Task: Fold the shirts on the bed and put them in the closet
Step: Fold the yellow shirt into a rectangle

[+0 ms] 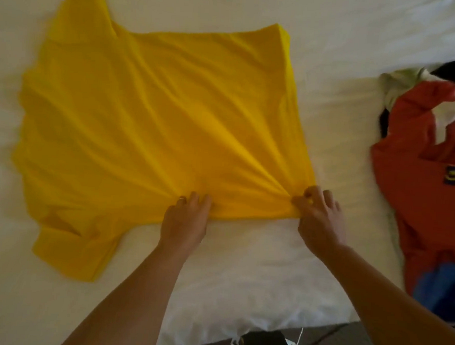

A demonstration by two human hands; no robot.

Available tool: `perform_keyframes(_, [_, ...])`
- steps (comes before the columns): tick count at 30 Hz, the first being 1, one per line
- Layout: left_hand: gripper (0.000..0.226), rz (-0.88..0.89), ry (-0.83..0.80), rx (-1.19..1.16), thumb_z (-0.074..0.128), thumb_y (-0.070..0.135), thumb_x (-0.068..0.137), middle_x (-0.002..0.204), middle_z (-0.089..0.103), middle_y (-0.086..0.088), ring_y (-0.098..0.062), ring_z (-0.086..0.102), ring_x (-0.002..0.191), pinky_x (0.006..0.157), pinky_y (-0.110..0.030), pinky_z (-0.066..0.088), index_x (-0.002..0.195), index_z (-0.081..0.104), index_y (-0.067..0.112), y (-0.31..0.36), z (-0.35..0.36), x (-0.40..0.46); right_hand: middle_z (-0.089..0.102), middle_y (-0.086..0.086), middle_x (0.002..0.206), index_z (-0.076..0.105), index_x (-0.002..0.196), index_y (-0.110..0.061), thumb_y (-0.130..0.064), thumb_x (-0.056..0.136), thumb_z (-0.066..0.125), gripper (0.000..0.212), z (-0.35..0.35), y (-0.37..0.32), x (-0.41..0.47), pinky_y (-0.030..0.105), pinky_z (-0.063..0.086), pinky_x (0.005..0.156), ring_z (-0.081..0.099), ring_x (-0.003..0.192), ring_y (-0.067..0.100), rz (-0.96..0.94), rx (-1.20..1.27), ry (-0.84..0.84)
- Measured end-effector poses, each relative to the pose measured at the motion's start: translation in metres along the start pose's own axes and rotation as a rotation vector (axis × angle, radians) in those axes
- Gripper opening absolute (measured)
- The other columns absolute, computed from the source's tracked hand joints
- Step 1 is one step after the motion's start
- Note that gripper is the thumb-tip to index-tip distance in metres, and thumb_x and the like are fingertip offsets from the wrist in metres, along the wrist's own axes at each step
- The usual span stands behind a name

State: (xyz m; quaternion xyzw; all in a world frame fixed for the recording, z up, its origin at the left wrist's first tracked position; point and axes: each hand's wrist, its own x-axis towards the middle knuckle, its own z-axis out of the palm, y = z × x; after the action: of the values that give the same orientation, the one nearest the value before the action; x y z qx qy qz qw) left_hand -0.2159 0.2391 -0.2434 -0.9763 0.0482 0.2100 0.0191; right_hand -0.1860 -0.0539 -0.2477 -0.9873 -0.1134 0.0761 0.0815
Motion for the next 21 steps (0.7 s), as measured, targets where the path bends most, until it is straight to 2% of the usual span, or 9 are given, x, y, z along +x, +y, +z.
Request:
perform_keyframes(3, [0.045, -0.004, 0.002, -0.014, 0.091, 0.007, 0.054, 0.080, 0.057, -0.011, -0.036, 0.059, 0.060, 0.041, -0.030, 0.027, 0.093, 0.068, 0.015, 0.003, 0.004, -0.006, 0.056, 0.014, 0.120, 0.069, 0.113, -0.012, 0.000, 0.075, 0.066, 0.040, 0.004, 0.012, -0.013, 0.048, 0.054, 0.078, 0.055, 0.100, 0.039, 0.038, 0.172, -0.199])
perform_keyframes(6, [0.042, 0.005, 0.002, -0.013, 0.090, 0.006, 0.056, 0.078, 0.057, -0.011, -0.035, 0.059, 0.058, 0.039, -0.028, 0.027, 0.092, 0.068, 0.014, 0.009, 0.006, -0.008, 0.054, 0.012, 0.128, 0.064, 0.124, -0.010, -0.009, 0.085, 0.065, 0.039, -0.007, 0.009, -0.004, 0.043, 0.049, 0.091, 0.053, 0.113, 0.035, 0.439, 0.433, -0.050])
perform_keyframes(8, [0.042, 0.014, 0.002, -0.012, 0.089, 0.005, 0.058, 0.078, 0.057, -0.010, -0.034, 0.059, 0.059, 0.041, -0.028, 0.024, 0.093, 0.068, 0.014, 0.009, 0.006, -0.009, 0.053, 0.011, 0.126, 0.057, 0.129, -0.012, -0.019, 0.092, 0.061, 0.038, -0.011, 0.006, 0.008, 0.041, 0.047, 0.091, 0.054, 0.110, 0.032, 0.686, 0.527, -0.143])
perform_keyframes(9, [0.042, 0.018, 0.000, -0.016, 0.089, 0.004, 0.059, 0.079, 0.057, -0.010, -0.034, 0.059, 0.059, 0.041, -0.028, 0.024, 0.094, 0.067, 0.014, 0.008, 0.007, -0.010, 0.057, 0.010, 0.117, 0.057, 0.124, -0.011, -0.019, 0.092, 0.059, 0.034, -0.013, 0.005, 0.014, 0.038, 0.047, 0.085, 0.056, 0.103, 0.032, 0.745, 0.549, -0.226])
perform_keyframes(12, [0.043, 0.019, -0.024, -0.037, 0.088, 0.004, 0.063, 0.081, 0.060, -0.008, -0.033, 0.061, 0.062, 0.040, -0.028, 0.025, 0.099, 0.067, 0.015, 0.007, 0.008, -0.013, 0.062, 0.006, 0.081, 0.064, 0.093, -0.007, -0.008, 0.083, 0.057, 0.012, -0.016, 0.004, 0.022, 0.034, 0.044, 0.064, 0.057, 0.078, 0.029, 0.817, 0.619, -0.313])
perform_keyframes(14, [0.037, 0.026, -0.062, -0.086, 0.079, 0.011, 0.079, 0.094, 0.062, -0.006, -0.032, 0.063, 0.079, 0.046, -0.033, 0.035, 0.112, 0.064, 0.018, 0.006, 0.005, -0.018, 0.059, 0.004, 0.072, 0.064, 0.082, -0.008, -0.009, 0.081, 0.056, 0.007, -0.017, 0.004, 0.016, 0.033, 0.043, 0.063, 0.057, 0.075, 0.030, 0.842, 0.598, -0.308])
perform_keyframes(17, [0.029, -0.077, -0.120, -0.295, 0.060, 0.027, 0.095, 0.117, 0.057, -0.004, -0.032, 0.057, 0.107, 0.069, -0.039, 0.045, 0.124, 0.057, 0.022, 0.000, 0.003, -0.026, 0.063, 0.009, 0.086, 0.063, 0.092, -0.008, -0.020, 0.085, 0.057, 0.015, -0.017, -0.005, 0.002, 0.033, 0.043, 0.069, 0.056, 0.081, 0.032, 0.911, 0.488, -0.279])
perform_keyframes(19, [0.028, -0.183, -0.048, -0.445, 0.064, 0.029, 0.092, 0.116, 0.058, -0.005, -0.033, 0.056, 0.108, 0.076, -0.041, 0.047, 0.118, 0.061, 0.020, -0.013, -0.003, -0.038, 0.065, 0.015, 0.095, 0.060, 0.095, -0.006, -0.026, 0.087, 0.055, 0.022, -0.020, -0.024, -0.007, 0.036, 0.044, 0.071, 0.056, 0.083, 0.034, 0.972, 0.438, -0.207])
perform_keyframes(21, [0.024, -0.262, 0.052, -0.509, 0.070, 0.024, 0.088, 0.110, 0.061, -0.009, -0.036, 0.059, 0.102, 0.074, -0.042, 0.048, 0.110, 0.066, 0.016, -0.031, -0.004, -0.048, 0.064, 0.017, 0.098, 0.059, 0.093, -0.007, -0.027, 0.088, 0.054, 0.021, -0.024, -0.052, -0.018, 0.040, 0.046, 0.073, 0.058, 0.088, 0.037, 0.879, 0.375, -0.155])
